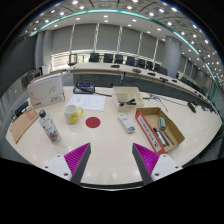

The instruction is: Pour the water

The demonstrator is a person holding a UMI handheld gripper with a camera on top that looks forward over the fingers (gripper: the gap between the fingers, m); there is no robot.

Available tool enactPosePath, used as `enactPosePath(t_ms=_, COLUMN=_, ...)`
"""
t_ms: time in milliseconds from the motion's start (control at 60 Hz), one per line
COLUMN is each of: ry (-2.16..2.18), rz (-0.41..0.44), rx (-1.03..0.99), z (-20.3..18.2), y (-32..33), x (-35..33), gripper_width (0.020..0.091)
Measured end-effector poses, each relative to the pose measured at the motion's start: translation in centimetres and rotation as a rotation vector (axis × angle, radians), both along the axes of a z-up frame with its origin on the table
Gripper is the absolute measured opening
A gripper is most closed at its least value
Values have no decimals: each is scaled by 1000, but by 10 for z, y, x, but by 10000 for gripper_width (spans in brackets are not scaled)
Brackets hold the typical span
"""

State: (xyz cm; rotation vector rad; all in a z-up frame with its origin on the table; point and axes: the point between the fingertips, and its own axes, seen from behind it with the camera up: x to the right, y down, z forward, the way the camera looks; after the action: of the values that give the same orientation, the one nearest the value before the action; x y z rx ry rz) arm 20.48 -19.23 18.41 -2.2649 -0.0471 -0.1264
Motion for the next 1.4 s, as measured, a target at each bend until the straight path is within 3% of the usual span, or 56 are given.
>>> enactPosePath(t_ms=167, ry=2, rz=14, rx=-13, z=-9, y=-9, x=-30, gripper_width=865)
enactPosePath(t_ms=467, ry=76, rz=121, rx=55, z=-60, y=-3, x=-184, gripper_width=866)
enactPosePath(t_ms=683, ry=132, rz=131, rx=157, z=-100, y=60, x=-265, gripper_width=865)
enactPosePath(t_ms=883, ry=142, rz=91, rx=248, z=-123, y=121, x=-288, gripper_width=864)
enactPosePath(t_ms=967, ry=114, rz=62, rx=288, z=-130, y=140, x=-287, gripper_width=804)
enactPosePath(t_ms=1083, ry=113, rz=32, rx=318, z=-138, y=154, x=-286, gripper_width=580)
enactPosePath(t_ms=1150, ry=110, rz=27, rx=338, z=-136, y=154, x=-283, gripper_width=565)
enactPosePath(t_ms=1400, ry=112, rz=55, rx=320, z=-136, y=154, x=-289, gripper_width=395)
